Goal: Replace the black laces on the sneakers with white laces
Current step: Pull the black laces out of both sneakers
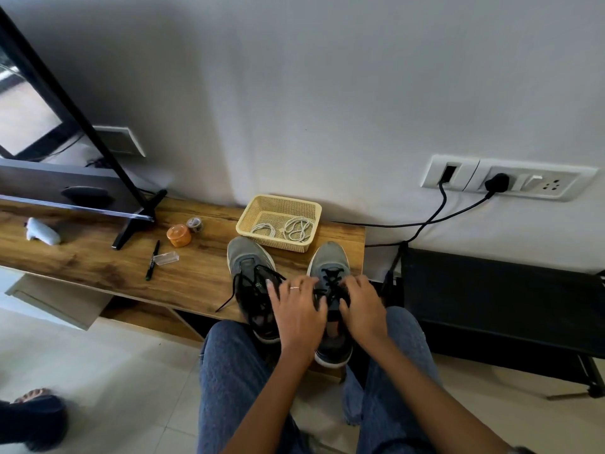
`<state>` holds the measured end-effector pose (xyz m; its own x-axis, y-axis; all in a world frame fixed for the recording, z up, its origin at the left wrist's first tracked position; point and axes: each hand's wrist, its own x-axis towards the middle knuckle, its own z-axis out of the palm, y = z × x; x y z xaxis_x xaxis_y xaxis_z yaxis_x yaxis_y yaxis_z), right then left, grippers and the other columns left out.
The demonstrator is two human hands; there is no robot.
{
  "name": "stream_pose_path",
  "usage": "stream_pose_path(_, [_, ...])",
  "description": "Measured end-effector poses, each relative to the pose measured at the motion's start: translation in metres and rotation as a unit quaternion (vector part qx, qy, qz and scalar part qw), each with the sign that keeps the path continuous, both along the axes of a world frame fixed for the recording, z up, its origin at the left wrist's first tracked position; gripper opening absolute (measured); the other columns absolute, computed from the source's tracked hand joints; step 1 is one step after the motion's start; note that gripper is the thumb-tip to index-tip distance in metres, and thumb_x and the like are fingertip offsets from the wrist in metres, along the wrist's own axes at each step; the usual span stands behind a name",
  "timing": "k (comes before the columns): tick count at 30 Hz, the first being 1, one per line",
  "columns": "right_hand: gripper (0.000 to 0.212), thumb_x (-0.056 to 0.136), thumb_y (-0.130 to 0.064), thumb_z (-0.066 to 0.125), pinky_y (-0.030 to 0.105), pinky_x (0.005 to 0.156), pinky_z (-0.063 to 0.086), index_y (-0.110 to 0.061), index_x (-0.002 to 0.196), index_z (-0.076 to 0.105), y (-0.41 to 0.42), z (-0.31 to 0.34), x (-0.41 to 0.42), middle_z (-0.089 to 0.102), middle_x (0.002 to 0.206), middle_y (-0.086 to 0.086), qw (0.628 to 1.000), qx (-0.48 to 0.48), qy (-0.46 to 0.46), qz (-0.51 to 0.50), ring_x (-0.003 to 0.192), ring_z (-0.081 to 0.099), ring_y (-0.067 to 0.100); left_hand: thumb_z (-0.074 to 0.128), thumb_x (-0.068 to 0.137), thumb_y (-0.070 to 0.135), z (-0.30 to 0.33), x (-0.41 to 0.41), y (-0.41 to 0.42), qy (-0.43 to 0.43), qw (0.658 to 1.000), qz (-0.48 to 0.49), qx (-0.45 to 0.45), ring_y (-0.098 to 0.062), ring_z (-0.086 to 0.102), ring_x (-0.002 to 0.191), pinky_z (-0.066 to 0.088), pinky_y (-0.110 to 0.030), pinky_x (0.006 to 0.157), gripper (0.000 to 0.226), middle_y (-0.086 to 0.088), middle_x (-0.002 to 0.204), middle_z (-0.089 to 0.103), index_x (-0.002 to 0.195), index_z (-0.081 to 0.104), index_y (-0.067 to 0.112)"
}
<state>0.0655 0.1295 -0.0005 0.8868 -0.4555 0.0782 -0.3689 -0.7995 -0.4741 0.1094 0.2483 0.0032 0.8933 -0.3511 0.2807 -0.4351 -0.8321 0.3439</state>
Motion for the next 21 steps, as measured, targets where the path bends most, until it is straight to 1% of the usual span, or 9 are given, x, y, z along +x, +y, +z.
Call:
stream_pose_path(3, [0.032, 0.091, -0.018, 0.054, 0.032, 0.086, 0.048, -0.016, 0.122, 0.054, 0.0, 0.001, 0.005, 0.045, 0.124, 0.002, 0.995, -0.054, 0.038, 0.075, 0.114, 0.044, 0.02, 0.079, 0.066, 0.041, -0.005, -0.007, -0.007, -0.004, 0.999, -0.026, 0.034, -0.02, 0.063, 0.094, 0.023, -0.043, 0.106, 0.032, 0.005, 0.086, 0.07, 0.092, 0.071, 0.025])
stream_pose_path(5, [0.033, 0.092, -0.02, 0.053, 0.032, 0.089, 0.046, -0.017, 0.124, 0.054, -0.002, 0.002, 0.008, 0.045, 0.126, 0.003, 0.992, -0.08, 0.056, 0.085, 0.115, 0.043, 0.021, 0.083, 0.061, 0.041, -0.006, -0.006, -0.01, 0.004, 0.999, -0.017, 0.05, -0.019, 0.064, 0.086, 0.026, -0.04, 0.1, 0.029, 0.007, 0.076, 0.069, 0.085, 0.072, 0.028])
stream_pose_path(9, [0.026, 0.093, -0.022, 0.054, 0.033, 0.082, 0.046, -0.012, 0.117, 0.059, -0.002, 0.0, 0.013, 0.05, 0.12, 0.005, 0.991, -0.099, 0.053, 0.079, 0.11, 0.048, 0.022, 0.084, 0.063, 0.037, -0.006, -0.002, -0.01, 0.015, 0.999, -0.006, 0.046, -0.016, 0.065, 0.074, 0.027, -0.037, 0.095, 0.018, 0.009, 0.063, 0.066, 0.072, 0.071, 0.029])
stream_pose_path(12, [0.02, 0.094, -0.018, 0.051, 0.033, 0.074, 0.046, -0.01, 0.11, 0.06, -0.001, -0.004, 0.017, 0.051, 0.117, 0.005, 0.99, -0.103, 0.048, 0.081, 0.108, 0.049, 0.022, 0.08, 0.069, 0.033, -0.006, -0.001, -0.012, 0.023, 0.999, -0.003, 0.04, -0.013, 0.064, 0.068, 0.026, -0.035, 0.094, 0.01, 0.008, 0.062, 0.066, 0.072, 0.072, 0.029])
stream_pose_path(13, [0.018, 0.095, -0.018, 0.049, 0.033, 0.073, 0.046, -0.011, 0.108, 0.059, -0.001, -0.007, 0.017, 0.05, 0.116, 0.004, 0.991, -0.094, 0.047, 0.085, 0.106, 0.05, 0.021, 0.077, 0.072, 0.032, -0.007, -0.001, -0.011, 0.028, 0.999, 0.0, 0.036, -0.013, 0.064, 0.068, 0.025, -0.035, 0.093, 0.006, 0.007, 0.064, 0.066, 0.074, 0.072, 0.029])
stream_pose_path(15, [0.015, 0.097, -0.02, 0.046, 0.036, 0.071, 0.048, -0.011, 0.1, 0.058, 0.0, -0.011, 0.015, 0.05, 0.108, 0.003, 0.996, -0.041, 0.017, 0.076, 0.097, 0.052, 0.02, 0.071, 0.078, 0.033, -0.009, 0.0, -0.011, 0.041, 0.999, 0.009, 0.031, -0.013, 0.064, 0.07, 0.023, -0.034, 0.094, 0.003, 0.006, 0.067, 0.068, 0.078, 0.072, 0.03])
stream_pose_path(17, [0.014, 0.097, -0.019, 0.046, 0.04, 0.07, 0.048, -0.01, 0.093, 0.057, 0.001, -0.014, 0.01, 0.051, 0.101, 0.003, 0.999, 0.006, -0.02, 0.046, 0.087, 0.055, 0.021, 0.072, 0.077, 0.031, -0.008, -0.002, -0.012, 0.042, 0.999, 0.014, 0.024, -0.011, 0.063, 0.065, 0.023, -0.033, 0.093, 0.001, 0.006, 0.064, 0.067, 0.078, 0.072, 0.031])
stream_pose_path(19, [0.012, 0.095, -0.015, 0.049, 0.037, 0.067, 0.047, -0.009, 0.089, 0.056, 0.002, -0.016, 0.005, 0.053, 0.097, 0.003, 0.998, 0.035, -0.054, 0.016, 0.081, 0.056, 0.021, 0.074, 0.076, 0.029, -0.007, -0.003, -0.016, 0.039, 0.999, 0.02, 0.007, -0.011, 0.062, 0.062, 0.024, -0.032, 0.092, 0.002, 0.006, 0.062, 0.066, 0.078, 0.073, 0.031])
stream_pose_path(21, [0.009, 0.093, -0.009, 0.052, 0.03, 0.065, 0.044, -0.007, 0.085, 0.055, 0.003, -0.015, 0.003, 0.053, 0.093, 0.002, 0.992, 0.078, -0.097, -0.012, 0.077, 0.055, 0.019, 0.071, 0.08, 0.028, -0.008, -0.003, -0.017, 0.046, 0.998, 0.03, -0.014, -0.013, 0.064, 0.066, 0.027, -0.033, 0.096, 0.005, 0.005, 0.067, 0.068, 0.083, 0.074, 0.029])
